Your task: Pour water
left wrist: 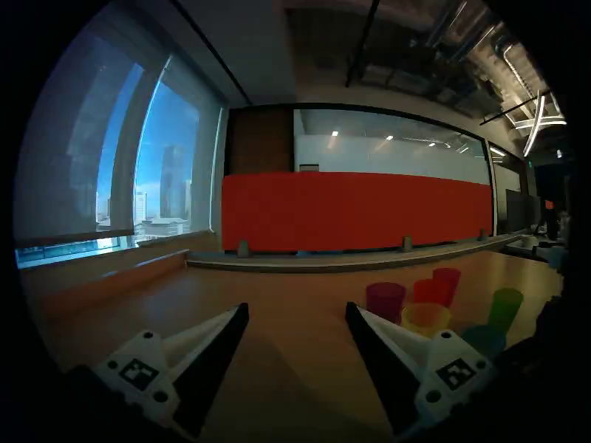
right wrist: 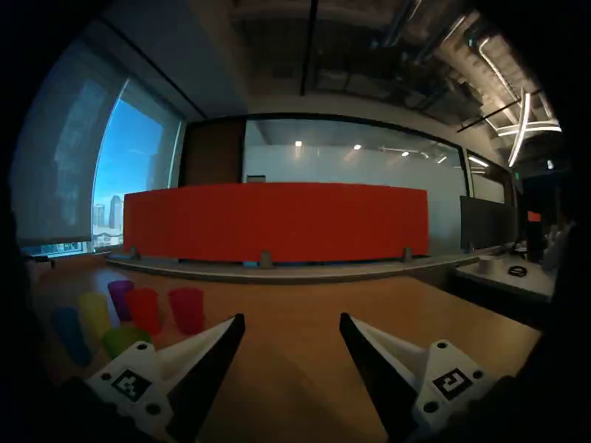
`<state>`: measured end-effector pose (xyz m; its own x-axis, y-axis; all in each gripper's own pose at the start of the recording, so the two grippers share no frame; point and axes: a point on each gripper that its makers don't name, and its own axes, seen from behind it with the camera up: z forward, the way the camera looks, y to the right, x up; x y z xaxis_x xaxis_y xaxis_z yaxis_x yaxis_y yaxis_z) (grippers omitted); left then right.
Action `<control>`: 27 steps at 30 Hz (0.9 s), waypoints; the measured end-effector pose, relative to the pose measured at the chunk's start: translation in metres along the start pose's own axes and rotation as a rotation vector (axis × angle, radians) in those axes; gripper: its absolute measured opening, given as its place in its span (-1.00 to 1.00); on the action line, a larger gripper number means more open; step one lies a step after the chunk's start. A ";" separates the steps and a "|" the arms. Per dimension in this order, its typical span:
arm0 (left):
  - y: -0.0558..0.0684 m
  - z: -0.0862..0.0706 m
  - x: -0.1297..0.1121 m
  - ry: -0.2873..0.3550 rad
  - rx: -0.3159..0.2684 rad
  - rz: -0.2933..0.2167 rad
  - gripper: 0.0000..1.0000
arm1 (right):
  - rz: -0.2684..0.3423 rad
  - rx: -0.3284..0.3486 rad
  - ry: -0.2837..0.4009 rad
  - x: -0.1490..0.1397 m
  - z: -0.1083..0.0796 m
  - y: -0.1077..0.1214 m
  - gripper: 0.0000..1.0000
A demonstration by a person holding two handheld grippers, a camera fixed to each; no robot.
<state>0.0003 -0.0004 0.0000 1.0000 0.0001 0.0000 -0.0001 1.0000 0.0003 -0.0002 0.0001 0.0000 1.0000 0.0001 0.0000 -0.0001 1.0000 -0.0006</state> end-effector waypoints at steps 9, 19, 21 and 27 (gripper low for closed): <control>-0.003 -0.001 0.011 0.012 0.000 0.014 0.95 | 0.012 -0.013 -0.010 0.000 0.000 0.004 0.99; -0.004 0.000 0.044 0.002 -0.034 -0.014 0.95 | 0.019 0.004 -0.010 0.039 -0.001 0.006 0.98; -0.003 0.001 0.052 -0.005 -0.041 -0.009 0.95 | 0.010 0.006 -0.014 0.050 0.000 0.007 0.99; -0.002 0.005 0.079 -0.023 -0.063 0.002 0.95 | -0.011 0.011 -0.031 0.087 0.004 0.008 0.99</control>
<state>0.0795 -0.0027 0.0046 0.9997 0.0030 0.0228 -0.0016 0.9980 -0.0631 0.0870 0.0085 0.0037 0.9995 -0.0110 0.0312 0.0106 0.9999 0.0106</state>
